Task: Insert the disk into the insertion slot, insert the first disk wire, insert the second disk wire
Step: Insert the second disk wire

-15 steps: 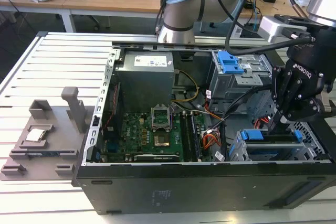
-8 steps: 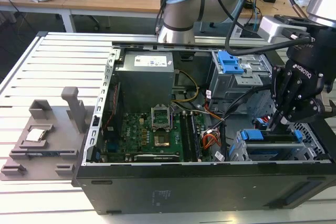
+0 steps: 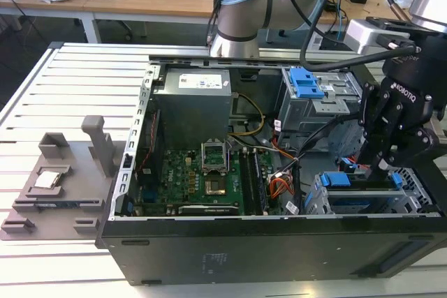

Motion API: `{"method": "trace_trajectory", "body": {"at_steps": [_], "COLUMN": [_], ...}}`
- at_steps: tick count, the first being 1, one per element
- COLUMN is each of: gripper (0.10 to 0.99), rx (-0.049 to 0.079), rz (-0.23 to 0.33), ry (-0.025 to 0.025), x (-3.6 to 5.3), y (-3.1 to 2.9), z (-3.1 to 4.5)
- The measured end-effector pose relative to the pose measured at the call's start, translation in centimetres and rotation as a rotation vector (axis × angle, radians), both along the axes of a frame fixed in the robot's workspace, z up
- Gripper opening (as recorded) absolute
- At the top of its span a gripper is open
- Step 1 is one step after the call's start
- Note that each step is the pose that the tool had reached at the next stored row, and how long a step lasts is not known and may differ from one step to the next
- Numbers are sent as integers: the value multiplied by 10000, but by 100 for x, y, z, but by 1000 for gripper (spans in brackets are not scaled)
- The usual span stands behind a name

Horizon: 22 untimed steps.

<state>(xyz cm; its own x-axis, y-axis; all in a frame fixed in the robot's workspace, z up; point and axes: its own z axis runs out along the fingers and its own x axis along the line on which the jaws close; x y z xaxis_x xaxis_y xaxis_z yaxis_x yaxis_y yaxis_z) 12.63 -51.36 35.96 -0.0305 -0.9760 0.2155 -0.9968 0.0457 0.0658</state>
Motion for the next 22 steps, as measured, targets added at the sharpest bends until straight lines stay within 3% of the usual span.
{"method": "trace_trajectory", "body": {"at_steps": [1, 4, 11, 13, 15, 17, 18, 19, 20, 22], "gripper": [373, 373, 373, 373, 373, 373, 373, 373, 373, 373], "rx": [-4, -9, -33, -103, -374, -730, -996, -1152, -1282, -1341], "rz": [-1, -1, 0, 1, 0, 0, -1, 0, 0, 0], "ry": [0, 1, 0, 0, 1, 0, 1, 1, 0, 0], "x": [0, -1, -37, -41, -43, -44, -44, -44, -44, -44], "y": [19, 255, 312, 330, 338, 338, 338, 338, 338, 338], "z": [2, -17, -169, -211, -237, -240, -239, -239, -246, -265]}}
